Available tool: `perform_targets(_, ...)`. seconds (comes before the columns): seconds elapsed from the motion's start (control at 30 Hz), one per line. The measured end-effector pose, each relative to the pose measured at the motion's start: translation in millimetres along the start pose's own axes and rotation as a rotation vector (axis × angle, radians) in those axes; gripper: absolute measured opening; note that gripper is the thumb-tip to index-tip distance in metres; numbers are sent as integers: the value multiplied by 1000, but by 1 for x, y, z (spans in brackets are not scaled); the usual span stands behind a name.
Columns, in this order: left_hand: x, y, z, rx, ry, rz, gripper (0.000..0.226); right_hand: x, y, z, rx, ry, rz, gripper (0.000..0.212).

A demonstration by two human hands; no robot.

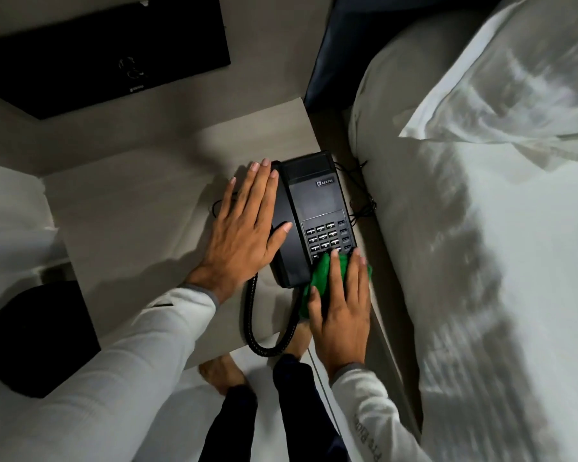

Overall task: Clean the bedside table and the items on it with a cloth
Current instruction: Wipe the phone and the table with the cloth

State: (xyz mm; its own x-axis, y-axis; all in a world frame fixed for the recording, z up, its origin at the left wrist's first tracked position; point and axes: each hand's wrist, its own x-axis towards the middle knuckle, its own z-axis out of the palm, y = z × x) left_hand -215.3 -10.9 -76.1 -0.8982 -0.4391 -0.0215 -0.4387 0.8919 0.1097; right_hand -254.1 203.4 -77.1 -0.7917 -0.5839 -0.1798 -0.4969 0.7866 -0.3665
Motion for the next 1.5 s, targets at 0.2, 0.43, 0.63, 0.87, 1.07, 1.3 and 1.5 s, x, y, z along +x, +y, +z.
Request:
perform_targets(0.2, -1, 0, -9, -1, -74, -7, 76, -9, -25, -10, 410, 88, 282, 67)
perform_targets(0.43, -39, -10, -52, -920, 15, -315, 70, 22, -42, -84, 1771, -183, 677, 38)
perform_targets(0.63, -94, -60, -69, -1874, -240, -862, 51, 13, -134, -66, 1838, -715, 543, 102)
perform_targets(0.87, -177, -133, -79, -1475, 170, -1178, 25, -23, -215, 8, 1395, -726, 497, 36)
perform_targets(1.07, -204, -153, -74, -1232, 385, -1168, 22, -37, -261, 57, 1071, -578, 436, 22)
perform_targets(1.3, -199, -133, -25, -1141, 457, -1367, 16, -47, -227, 61, 359, -578, 217, 33)
perform_targets(1.5, -201, -121, -21, -734, 262, -1206, 25, -39, -196, 34, 203, -578, 150, 53)
